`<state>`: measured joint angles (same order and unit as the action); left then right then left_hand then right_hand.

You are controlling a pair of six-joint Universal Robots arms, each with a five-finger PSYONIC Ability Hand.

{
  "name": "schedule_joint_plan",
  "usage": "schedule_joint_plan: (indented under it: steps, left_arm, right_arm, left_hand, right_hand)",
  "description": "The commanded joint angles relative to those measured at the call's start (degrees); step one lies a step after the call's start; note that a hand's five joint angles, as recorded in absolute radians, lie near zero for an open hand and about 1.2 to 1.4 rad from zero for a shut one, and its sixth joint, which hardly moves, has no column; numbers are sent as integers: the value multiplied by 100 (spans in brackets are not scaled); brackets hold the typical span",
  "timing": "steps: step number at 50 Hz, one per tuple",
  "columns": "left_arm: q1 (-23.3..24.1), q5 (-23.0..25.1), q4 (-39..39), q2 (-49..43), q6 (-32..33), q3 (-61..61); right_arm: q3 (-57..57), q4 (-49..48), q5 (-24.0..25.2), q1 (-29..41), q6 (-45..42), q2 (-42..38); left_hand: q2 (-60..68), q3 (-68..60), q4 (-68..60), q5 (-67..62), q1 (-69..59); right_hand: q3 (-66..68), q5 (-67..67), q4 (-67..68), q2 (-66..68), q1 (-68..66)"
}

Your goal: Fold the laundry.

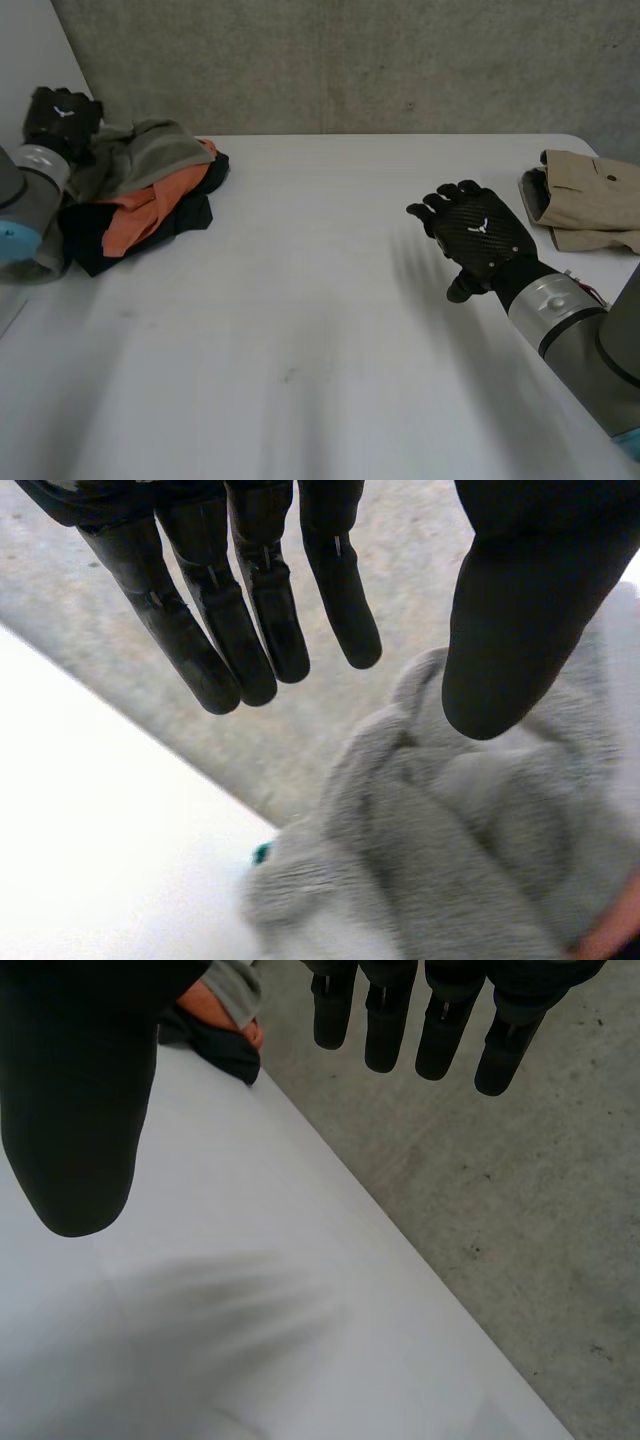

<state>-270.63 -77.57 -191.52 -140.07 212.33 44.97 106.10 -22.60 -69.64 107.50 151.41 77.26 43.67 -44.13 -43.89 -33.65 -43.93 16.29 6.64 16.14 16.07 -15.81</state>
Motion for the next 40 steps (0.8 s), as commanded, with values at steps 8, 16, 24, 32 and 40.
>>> schedule_joint_plan:
  steps: [8,16,24,32,40]
  left_arm:
    - [-315,-320,1143,-1531,1064,-2079]
    - [-394,-277,1152,-2085,1452,-2563]
    - [-376,-39,976,-2129,1434,-2634]
    - [-297,-145,1055,-1577,1119,-2406]
    - [-51,40,686,84,-559,-1527]
  right_arm:
    - [-11,72,-14,-36,38,-114]
    - [-28,72,-14,-71,-50,-159]
    - [-37,72,-14,-89,-59,-238]
    - [-37,63,-14,-98,-59,-194]
    - [-90,72,-23,-124,-59,-167]
  left_hand:
    - [-1982,2028,2004,1980,2008]
    - [-2135,2181,2157,2133,2161]
    - [1474,-1429,-1452,-1477,-1448]
    - [3633,-3587,-3611,-3635,-3607]
    - [3633,-3587,-3611,-3635,-3607]
  right_hand:
    - [347,312,362,369,-395]
    - [347,312,362,369,-395]
    - [347,312,362,369,-395]
    - [347,312,362,369,-395]
    - [364,328,378,386,-411]
